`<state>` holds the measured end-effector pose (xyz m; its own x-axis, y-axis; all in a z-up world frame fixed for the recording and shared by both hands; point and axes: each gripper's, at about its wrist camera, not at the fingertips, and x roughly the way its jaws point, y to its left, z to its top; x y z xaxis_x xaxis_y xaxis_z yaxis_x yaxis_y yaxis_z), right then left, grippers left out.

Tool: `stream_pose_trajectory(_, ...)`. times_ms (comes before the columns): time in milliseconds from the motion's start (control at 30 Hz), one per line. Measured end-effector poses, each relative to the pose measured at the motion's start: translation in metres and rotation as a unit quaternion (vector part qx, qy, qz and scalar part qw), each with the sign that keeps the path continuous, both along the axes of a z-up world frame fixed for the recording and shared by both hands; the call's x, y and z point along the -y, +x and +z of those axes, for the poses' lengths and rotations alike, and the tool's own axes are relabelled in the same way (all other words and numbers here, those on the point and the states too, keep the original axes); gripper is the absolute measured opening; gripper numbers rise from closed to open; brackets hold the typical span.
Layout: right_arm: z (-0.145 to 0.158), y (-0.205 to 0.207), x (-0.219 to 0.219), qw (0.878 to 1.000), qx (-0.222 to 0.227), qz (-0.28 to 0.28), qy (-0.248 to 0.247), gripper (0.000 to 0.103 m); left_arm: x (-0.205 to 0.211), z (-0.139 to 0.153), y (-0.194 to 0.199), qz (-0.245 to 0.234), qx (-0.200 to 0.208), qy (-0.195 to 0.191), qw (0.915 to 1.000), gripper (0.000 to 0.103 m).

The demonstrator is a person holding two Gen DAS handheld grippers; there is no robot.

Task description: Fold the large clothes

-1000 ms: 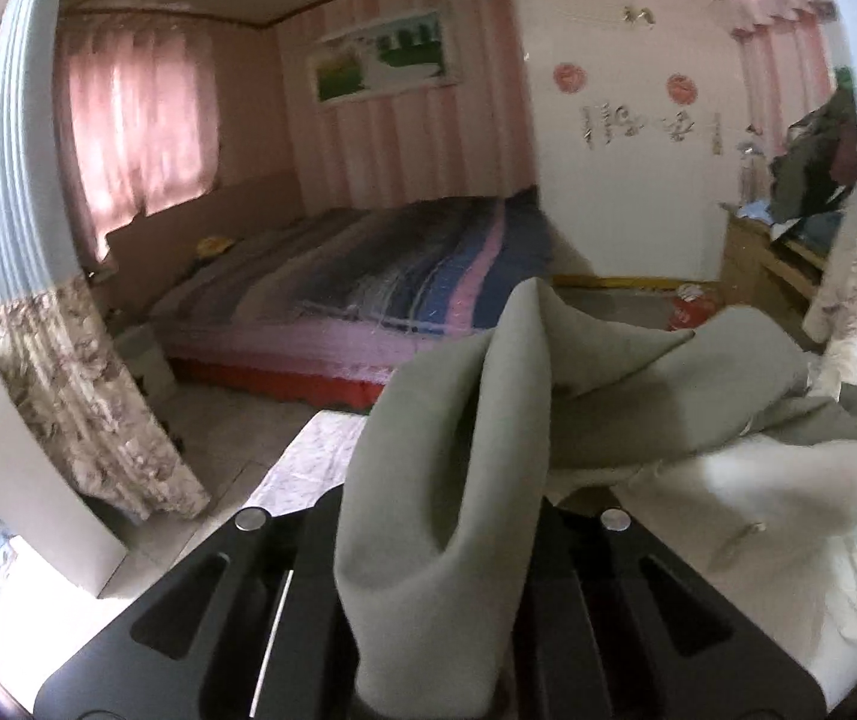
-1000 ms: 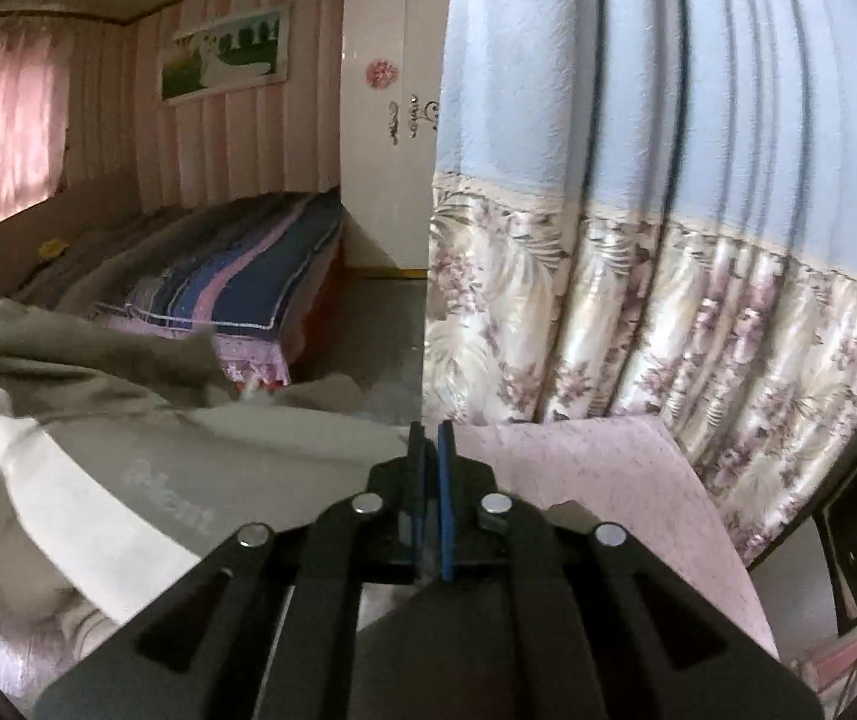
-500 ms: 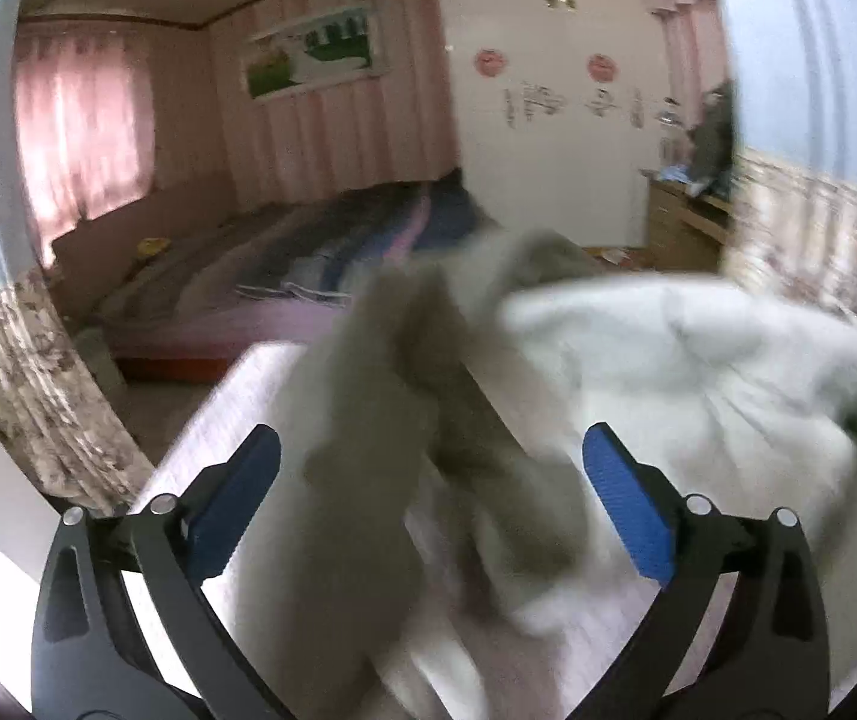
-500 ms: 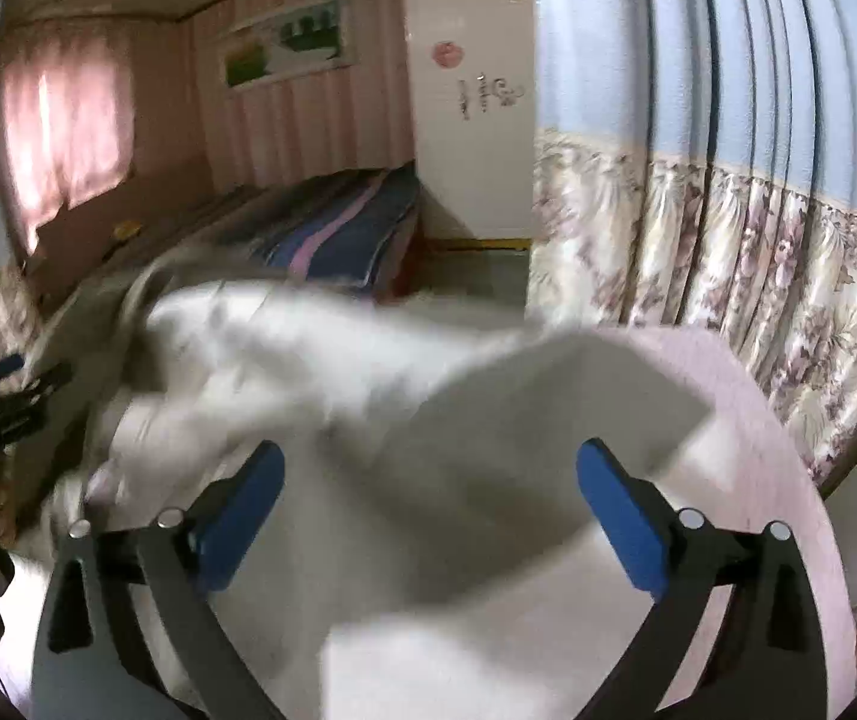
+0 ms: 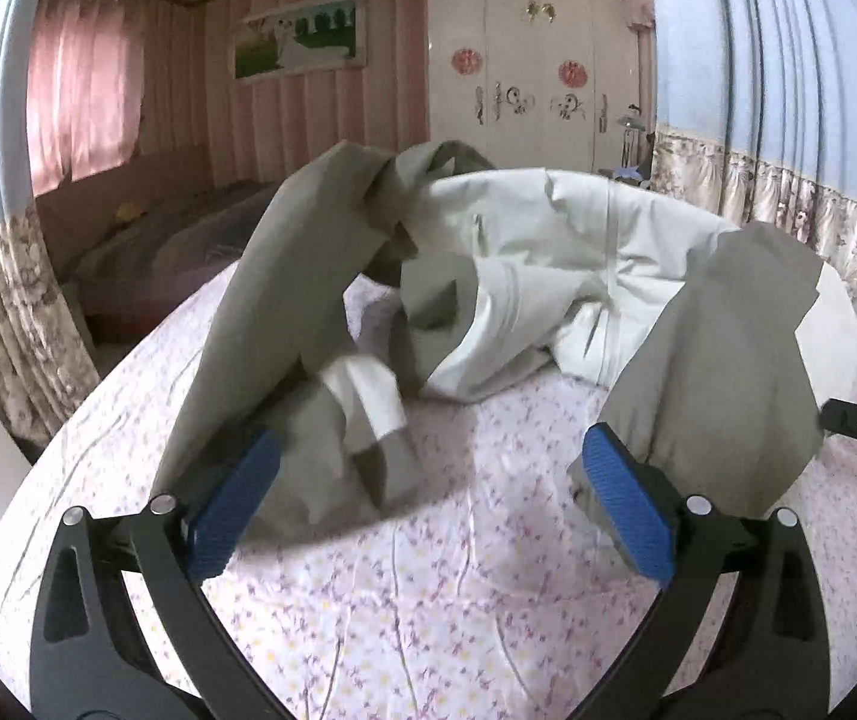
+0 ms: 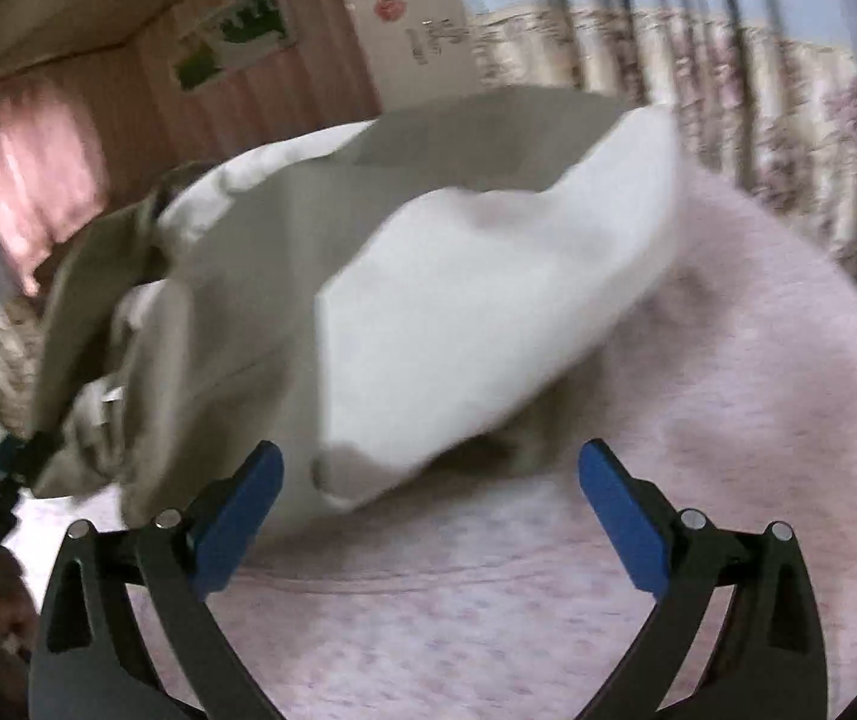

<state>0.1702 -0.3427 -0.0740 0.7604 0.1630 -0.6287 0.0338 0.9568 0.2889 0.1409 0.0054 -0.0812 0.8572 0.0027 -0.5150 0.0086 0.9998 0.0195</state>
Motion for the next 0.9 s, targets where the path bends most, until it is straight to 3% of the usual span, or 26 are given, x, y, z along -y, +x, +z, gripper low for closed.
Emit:
stream_pose_trajectory(33,-0.001,0.003,-0.003,1.0,0.005,0.008,0.002,0.095,-0.001,0.0,-0.001,0.003,0.0,-0.001,1.0,0.1)
stream_pose_trajectory(100,0.001,0.008,-0.002,1.0,0.008,0.003,-0.005,0.058,-0.002,0.004,-0.001,0.004,0.003,-0.005,1.0,0.1)
stream_pose_trajectory(133,0.003,0.009,0.003,1.0,0.014,0.0,0.003,0.031,-0.002,0.006,-0.002,0.004,0.006,-0.004,1.0,0.1)
stream_pose_trajectory(167,0.008,0.009,0.012,1.0,0.018,-0.009,0.007,0.015,-0.002,0.008,-0.004,0.003,0.01,0.0,0.9999,0.1)
stream_pose_trajectory(267,0.024,0.005,0.03,0.999,0.033,-0.026,-0.013,0.007,-0.002,0.011,-0.005,0.004,0.016,0.007,0.9998,0.1)
stream_pose_trajectory(400,0.06,-0.009,0.078,0.987,0.065,-0.099,-0.106,0.007,-0.007,0.015,0.001,0.013,0.017,0.011,0.9997,0.1)
stream_pose_trajectory(500,0.072,-0.007,0.126,0.967,0.059,-0.172,-0.18,0.007,-0.009,0.017,0.009,0.015,0.019,0.015,0.9996,0.1)
stream_pose_trajectory(567,0.067,0.005,0.163,0.955,0.025,-0.207,-0.213,0.008,-0.006,0.013,0.02,0.014,0.015,0.022,0.9995,0.1)
stream_pose_trajectory(633,0.056,0.017,0.189,0.959,-0.022,-0.207,-0.191,0.011,-0.004,0.009,0.031,0.015,0.008,0.026,0.9995,0.1)
stream_pose_trajectory(733,0.057,0.011,0.197,0.965,-0.032,-0.198,-0.17,0.03,-0.004,0.001,0.05,0.018,-0.005,0.039,0.9991,0.1)
stream_pose_trajectory(800,0.059,0.005,0.189,0.968,-0.038,-0.175,-0.177,0.048,-0.007,-0.001,0.058,0.021,-0.009,0.042,0.9988,0.1)
stream_pose_trajectory(833,0.06,0.002,0.186,0.972,-0.038,-0.161,-0.164,0.065,-0.009,-0.002,0.062,0.023,-0.012,0.041,0.9988,0.1)
stream_pose_trajectory(867,0.061,-0.002,0.184,0.977,-0.037,-0.151,-0.145,0.074,-0.013,-0.002,0.066,0.026,-0.012,0.038,0.9988,0.1)
stream_pose_trajectory(900,0.062,-0.006,0.183,0.982,-0.029,-0.141,-0.123,0.077,-0.013,-0.002,0.067,0.027,-0.013,0.038,0.9988,0.1)
